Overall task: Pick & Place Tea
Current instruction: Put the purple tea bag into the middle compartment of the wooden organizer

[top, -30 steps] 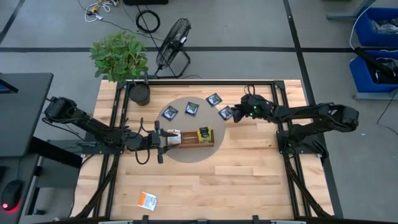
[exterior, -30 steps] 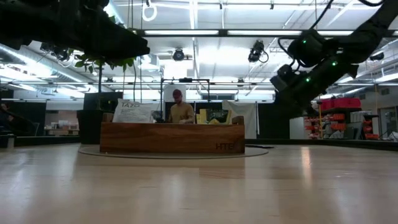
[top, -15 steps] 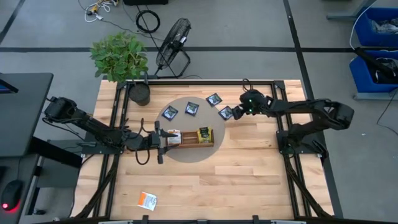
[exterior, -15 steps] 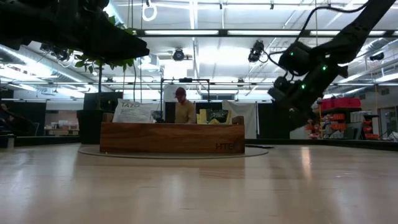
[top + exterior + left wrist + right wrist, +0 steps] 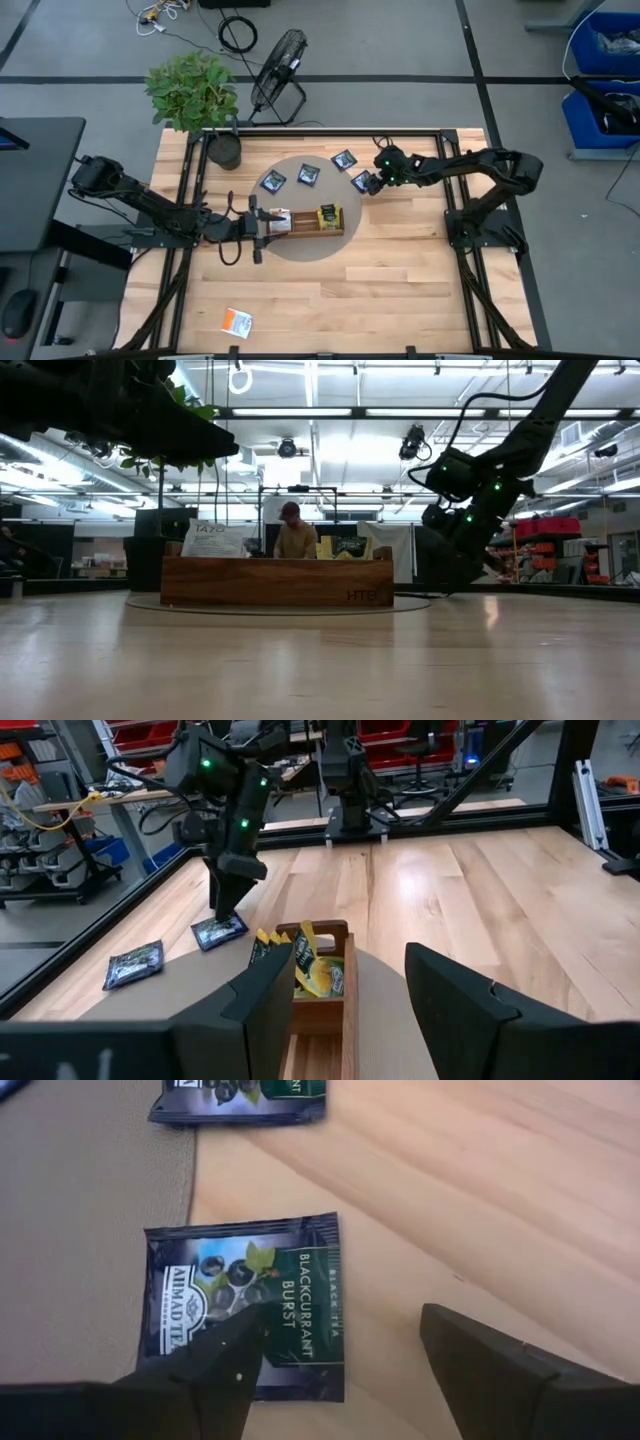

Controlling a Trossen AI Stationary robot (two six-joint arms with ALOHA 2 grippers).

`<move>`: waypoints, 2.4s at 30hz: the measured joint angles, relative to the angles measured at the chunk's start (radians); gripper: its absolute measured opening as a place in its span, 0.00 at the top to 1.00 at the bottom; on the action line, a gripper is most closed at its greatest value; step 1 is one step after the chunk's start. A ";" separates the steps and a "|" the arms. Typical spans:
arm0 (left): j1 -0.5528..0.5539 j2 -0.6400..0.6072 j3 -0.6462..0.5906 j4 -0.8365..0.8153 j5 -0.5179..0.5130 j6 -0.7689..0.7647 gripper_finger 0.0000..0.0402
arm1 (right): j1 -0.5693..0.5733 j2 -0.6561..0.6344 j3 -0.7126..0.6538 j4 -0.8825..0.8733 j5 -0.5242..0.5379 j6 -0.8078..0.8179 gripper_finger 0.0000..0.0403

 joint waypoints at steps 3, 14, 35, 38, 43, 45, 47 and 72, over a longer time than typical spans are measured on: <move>0.000 0.000 0.000 -0.007 0.000 0.000 0.51 | 0.009 0.025 0.008 -0.011 0.014 -0.007 0.31; 0.000 0.000 0.000 -0.013 0.000 0.000 0.51 | 0.044 0.061 0.010 -0.004 0.041 -0.023 0.57; 0.001 0.000 0.000 -0.012 0.000 -0.008 0.51 | 0.050 -0.079 -0.002 -0.075 0.031 -0.193 1.00; 0.001 0.000 0.000 -0.012 0.000 -0.008 0.51 | 0.063 -0.136 -0.002 -0.074 0.056 -0.244 1.00; 0.001 0.000 0.000 -0.012 0.000 -0.008 0.51 | 0.126 -0.233 0.000 -0.066 0.144 -0.326 1.00; 0.001 0.000 0.000 -0.012 0.000 -0.008 0.51 | 0.148 -0.262 0.000 -0.066 0.172 -0.338 1.00; 0.003 0.000 0.000 -0.012 0.000 -0.009 0.51 | 0.167 -0.285 0.000 -0.064 0.177 -0.363 1.00; 0.003 0.000 0.000 -0.016 -0.001 -0.031 0.51 | 0.462 -0.318 0.124 -0.046 0.444 -0.792 1.00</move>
